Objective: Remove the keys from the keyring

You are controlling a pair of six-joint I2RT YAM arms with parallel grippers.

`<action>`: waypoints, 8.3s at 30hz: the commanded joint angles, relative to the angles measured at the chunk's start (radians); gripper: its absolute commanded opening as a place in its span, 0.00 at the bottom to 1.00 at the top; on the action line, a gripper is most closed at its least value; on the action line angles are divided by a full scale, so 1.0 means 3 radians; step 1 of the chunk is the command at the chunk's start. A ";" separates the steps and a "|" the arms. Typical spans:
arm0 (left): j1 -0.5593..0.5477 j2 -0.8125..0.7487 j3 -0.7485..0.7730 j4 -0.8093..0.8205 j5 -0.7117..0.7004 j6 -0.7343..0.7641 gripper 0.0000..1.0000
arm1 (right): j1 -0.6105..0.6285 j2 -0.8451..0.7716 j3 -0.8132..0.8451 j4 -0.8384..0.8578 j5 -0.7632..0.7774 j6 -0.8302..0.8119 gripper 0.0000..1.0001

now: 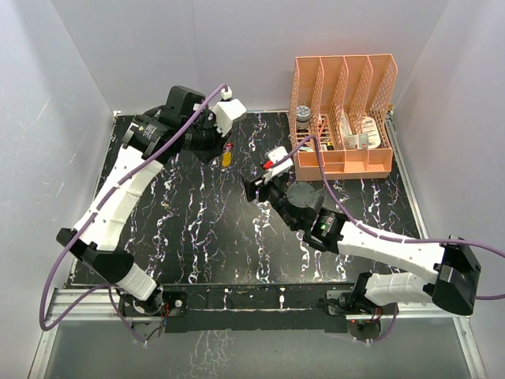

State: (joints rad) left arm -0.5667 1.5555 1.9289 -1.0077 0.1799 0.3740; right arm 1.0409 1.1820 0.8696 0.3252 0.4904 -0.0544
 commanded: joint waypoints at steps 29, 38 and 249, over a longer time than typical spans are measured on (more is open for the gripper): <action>-0.0220 -0.0158 0.0216 -0.0420 0.0361 0.0348 0.00 | 0.0013 -0.0415 -0.0091 0.0342 -0.0575 -0.0904 0.74; -0.0246 -0.0123 0.0223 -0.0565 0.0351 0.0381 0.00 | 0.0015 -0.0349 -0.0061 0.0212 -0.0554 -0.1286 0.67; -0.0605 -0.1801 -0.3007 0.4627 -0.0294 -0.3446 0.52 | 0.0013 -0.0646 0.0293 0.0156 -0.0510 -0.0525 0.00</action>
State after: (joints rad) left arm -0.7540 1.0336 1.0428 0.2710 0.0422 -0.6552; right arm 1.0409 1.0069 0.9516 0.2974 0.3195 -0.2108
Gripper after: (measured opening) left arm 0.523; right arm 0.031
